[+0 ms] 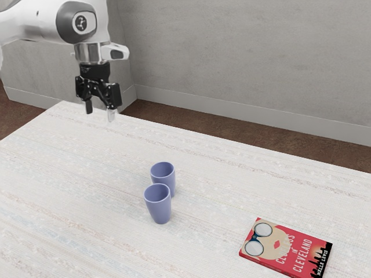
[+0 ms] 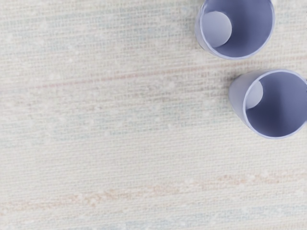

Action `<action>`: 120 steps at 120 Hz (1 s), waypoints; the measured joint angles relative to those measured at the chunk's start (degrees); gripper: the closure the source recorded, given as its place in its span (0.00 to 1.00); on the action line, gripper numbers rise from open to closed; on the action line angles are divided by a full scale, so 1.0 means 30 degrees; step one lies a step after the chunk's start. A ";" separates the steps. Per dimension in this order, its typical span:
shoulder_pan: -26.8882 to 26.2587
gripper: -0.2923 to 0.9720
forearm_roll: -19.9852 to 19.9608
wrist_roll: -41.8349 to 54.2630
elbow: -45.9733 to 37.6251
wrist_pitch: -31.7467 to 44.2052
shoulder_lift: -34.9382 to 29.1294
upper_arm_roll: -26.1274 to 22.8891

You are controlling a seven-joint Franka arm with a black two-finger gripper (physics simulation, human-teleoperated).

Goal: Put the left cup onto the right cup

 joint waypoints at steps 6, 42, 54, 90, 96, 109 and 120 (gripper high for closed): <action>0.0068 0.23 -0.0022 -0.0131 -0.0025 0.0367 -0.0182 0.0019; 0.0499 0.23 0.0148 -0.0774 0.3498 0.1477 0.3758 0.0007; 0.0517 0.23 0.0093 -0.0958 0.3979 0.1804 0.5114 0.0005; 0.0326 0.23 -0.0089 -0.1563 0.0516 0.5090 0.5675 -0.0687; 0.0315 0.23 -0.0075 -0.1910 0.0444 0.5437 0.5679 -0.1270; 0.0290 0.23 -0.0063 -0.2865 0.0404 0.5952 0.5697 -0.2118; 0.0293 0.23 -0.0069 -0.3557 0.0217 0.6261 0.5774 -0.2252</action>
